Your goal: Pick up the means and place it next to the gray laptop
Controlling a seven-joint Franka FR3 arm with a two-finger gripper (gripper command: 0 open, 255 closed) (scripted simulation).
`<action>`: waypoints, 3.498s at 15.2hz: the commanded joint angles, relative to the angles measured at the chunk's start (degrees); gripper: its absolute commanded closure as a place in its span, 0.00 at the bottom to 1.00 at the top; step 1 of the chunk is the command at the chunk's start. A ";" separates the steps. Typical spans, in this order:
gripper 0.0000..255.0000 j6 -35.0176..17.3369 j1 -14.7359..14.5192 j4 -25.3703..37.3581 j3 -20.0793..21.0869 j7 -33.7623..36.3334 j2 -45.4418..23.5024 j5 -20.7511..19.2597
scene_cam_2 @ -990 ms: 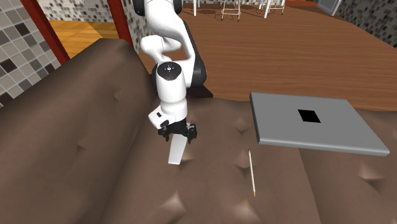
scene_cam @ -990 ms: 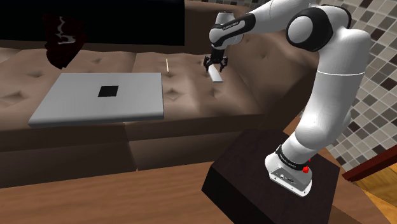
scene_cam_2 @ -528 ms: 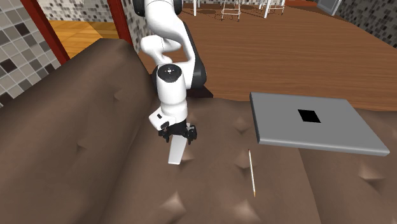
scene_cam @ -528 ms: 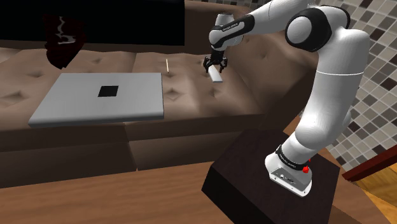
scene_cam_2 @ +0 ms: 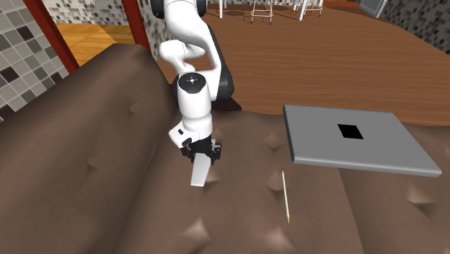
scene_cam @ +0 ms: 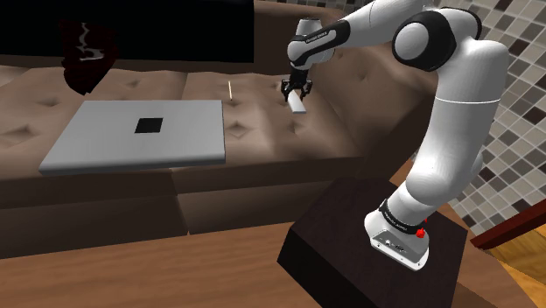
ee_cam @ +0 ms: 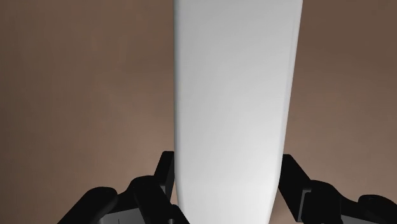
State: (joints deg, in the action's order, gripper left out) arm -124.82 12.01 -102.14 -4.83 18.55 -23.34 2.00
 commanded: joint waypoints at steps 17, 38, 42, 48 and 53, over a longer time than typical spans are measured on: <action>1.00 9.14 -0.12 4.79 -0.21 0.28 4.37 -0.49; 1.00 7.85 -11.04 -10.98 6.78 18.70 18.87 -2.27; 1.00 7.43 -13.81 -13.13 9.25 23.96 20.59 -2.27; 1.00 7.22 -18.00 -14.38 13.17 32.03 21.62 -2.22; 1.00 7.40 -21.51 -13.62 16.49 38.93 21.01 -2.38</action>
State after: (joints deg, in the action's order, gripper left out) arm -117.33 -8.88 -116.08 11.08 56.15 -1.93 -0.29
